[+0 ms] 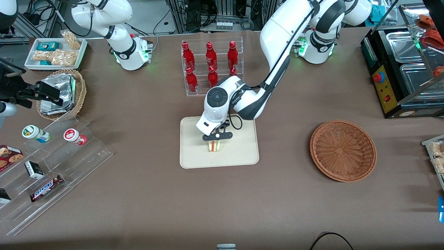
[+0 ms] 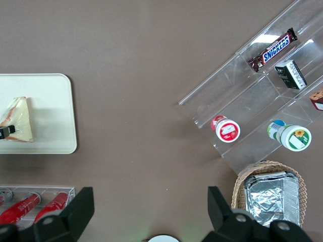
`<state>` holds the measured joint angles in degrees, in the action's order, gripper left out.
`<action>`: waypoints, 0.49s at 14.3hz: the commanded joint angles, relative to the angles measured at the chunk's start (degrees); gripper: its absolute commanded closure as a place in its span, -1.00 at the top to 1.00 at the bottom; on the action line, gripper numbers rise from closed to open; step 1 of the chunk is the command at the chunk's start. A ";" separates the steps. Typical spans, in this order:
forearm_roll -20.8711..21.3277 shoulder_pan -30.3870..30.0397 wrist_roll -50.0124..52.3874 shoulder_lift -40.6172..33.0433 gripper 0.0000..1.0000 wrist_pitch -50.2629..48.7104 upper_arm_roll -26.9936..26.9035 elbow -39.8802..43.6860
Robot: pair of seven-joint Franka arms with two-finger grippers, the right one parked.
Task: Place sandwich from basket to tray
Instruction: 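Lower the sandwich onto the tray and open the left gripper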
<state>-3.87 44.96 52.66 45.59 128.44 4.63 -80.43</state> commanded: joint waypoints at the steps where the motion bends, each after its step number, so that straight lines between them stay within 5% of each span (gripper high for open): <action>1: 2.63 0.40 1.04 -0.41 1.00 -0.91 -0.50 1.16; 7: 6.23 0.39 1.12 -8.21 1.00 -7.82 -3.04 0.81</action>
<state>-0.12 44.87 52.67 42.34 125.71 3.45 -78.51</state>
